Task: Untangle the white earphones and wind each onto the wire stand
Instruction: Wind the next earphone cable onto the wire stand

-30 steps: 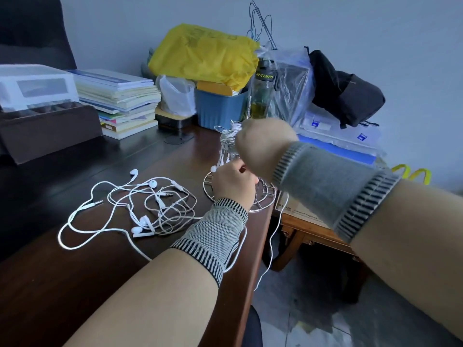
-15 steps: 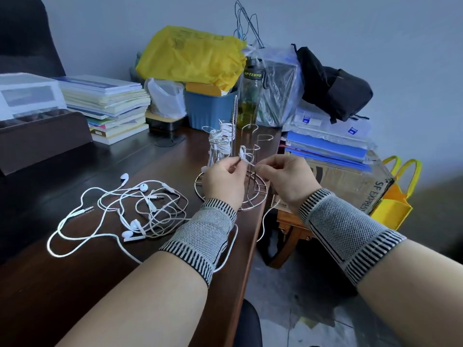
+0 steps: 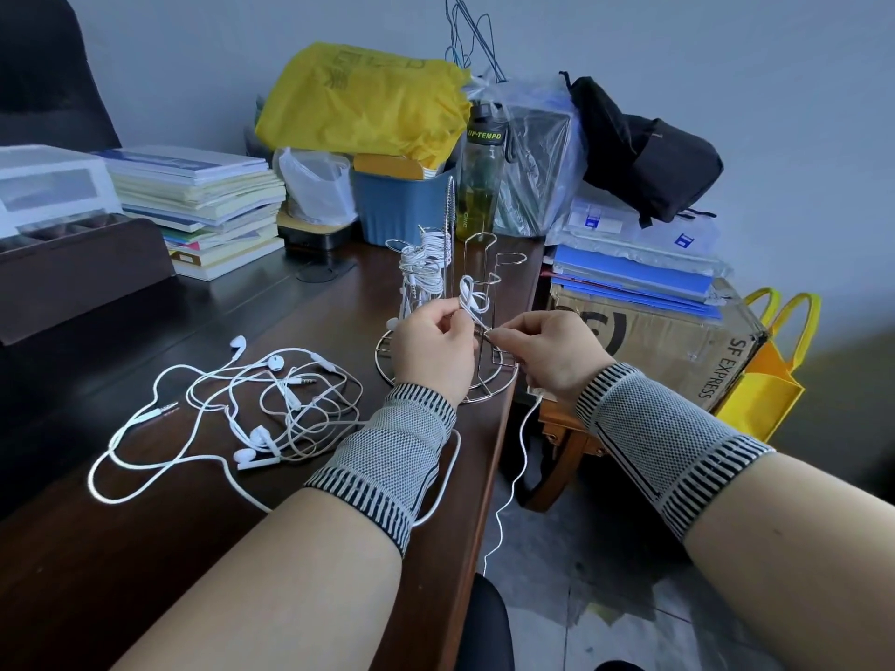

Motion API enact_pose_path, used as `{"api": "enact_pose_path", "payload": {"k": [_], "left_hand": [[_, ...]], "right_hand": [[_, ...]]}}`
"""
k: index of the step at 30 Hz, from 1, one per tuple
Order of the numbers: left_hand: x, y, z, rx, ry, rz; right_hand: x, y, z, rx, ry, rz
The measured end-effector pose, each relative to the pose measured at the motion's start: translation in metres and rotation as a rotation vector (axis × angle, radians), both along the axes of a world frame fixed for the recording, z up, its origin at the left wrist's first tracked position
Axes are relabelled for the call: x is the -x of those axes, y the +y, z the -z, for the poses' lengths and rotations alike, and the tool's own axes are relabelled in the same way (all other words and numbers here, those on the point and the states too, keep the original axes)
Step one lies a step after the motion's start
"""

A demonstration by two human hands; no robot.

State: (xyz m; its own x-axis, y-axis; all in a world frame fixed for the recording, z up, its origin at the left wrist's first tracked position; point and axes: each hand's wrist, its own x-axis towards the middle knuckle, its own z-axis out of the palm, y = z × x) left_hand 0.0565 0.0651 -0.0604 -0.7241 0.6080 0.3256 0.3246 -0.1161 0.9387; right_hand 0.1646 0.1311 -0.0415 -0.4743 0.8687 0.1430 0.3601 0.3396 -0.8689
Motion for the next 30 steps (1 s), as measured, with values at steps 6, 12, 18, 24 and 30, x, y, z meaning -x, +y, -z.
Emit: {"api": "enact_pose_path", "payload": {"k": [6,12,18,24,30], "left_hand": [[0.002,0.002,0.001,-0.002,0.030,-0.015],[0.000,0.002,-0.001,0.003,-0.011,-0.021],[0.001,0.006,0.000,0.002,-0.072,-0.047],[0.002,0.008,0.000,-0.005,-0.086,-0.051],[0.001,0.005,-0.002,0.010,-0.078,-0.040]], "right_hand": [[-0.019,0.016,-0.014,0.066,-0.002,0.062],[-0.017,0.023,-0.034,-0.171,-0.388,0.111],[-0.012,0.023,-0.077,-0.246,-0.762,0.108],[0.015,0.016,-0.109,-0.493,-0.826,0.021],[0.054,-0.005,-0.114,-0.656,-0.849,0.034]]}}
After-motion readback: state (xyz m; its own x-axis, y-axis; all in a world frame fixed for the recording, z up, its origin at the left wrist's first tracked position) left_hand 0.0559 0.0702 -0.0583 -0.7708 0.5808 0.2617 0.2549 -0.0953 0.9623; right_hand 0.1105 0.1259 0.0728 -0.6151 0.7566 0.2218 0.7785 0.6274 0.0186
